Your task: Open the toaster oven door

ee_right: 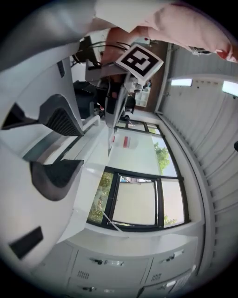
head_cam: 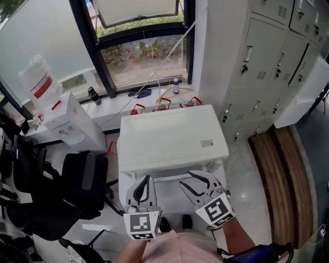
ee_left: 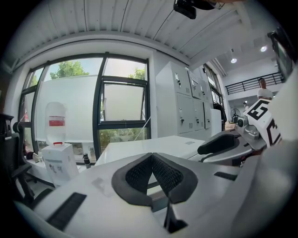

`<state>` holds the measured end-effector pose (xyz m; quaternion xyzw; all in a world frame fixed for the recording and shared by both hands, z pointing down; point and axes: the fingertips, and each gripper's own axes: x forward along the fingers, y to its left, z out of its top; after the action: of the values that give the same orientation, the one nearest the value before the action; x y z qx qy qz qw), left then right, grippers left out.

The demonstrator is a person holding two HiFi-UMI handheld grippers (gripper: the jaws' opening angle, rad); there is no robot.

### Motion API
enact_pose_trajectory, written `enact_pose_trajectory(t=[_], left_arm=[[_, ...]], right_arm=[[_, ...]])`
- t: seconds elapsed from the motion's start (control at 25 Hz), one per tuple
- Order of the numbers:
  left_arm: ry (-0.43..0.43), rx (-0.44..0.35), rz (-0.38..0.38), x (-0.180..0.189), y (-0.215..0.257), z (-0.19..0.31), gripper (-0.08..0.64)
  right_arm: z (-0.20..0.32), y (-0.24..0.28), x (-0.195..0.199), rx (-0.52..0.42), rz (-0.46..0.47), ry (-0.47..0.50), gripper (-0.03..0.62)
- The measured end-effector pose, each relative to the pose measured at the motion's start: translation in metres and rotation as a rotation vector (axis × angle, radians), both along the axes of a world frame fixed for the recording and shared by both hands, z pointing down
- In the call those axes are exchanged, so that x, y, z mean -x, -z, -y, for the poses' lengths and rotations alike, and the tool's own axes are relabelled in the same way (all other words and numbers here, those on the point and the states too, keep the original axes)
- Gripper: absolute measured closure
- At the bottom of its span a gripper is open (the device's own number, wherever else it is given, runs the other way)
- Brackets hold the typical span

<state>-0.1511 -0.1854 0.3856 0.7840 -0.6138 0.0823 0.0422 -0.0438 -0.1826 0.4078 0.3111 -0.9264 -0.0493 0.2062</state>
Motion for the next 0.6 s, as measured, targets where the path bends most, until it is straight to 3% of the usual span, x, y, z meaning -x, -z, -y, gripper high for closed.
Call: enact_pose_trajectory(t=[0.08, 0.4, 0.6], left_arm=[[-0.002, 0.011, -0.004, 0.001, -0.004, 0.002, 0.548], [0.010, 0.040, -0.017, 0.009, -0.016, 0.010, 0.546], [0.011, 0.041, -0.017, 0.012, -0.016, 0.015, 0.546]], right_arm=[[-0.002, -0.011, 0.001, -0.010, -0.070, 0.050, 0.433], [0.013, -0.047, -0.007, -0.013, -0.337, 0.096, 0.433], [0.015, -0.052, -0.007, -0.003, -0.417, 0.120, 0.451]])
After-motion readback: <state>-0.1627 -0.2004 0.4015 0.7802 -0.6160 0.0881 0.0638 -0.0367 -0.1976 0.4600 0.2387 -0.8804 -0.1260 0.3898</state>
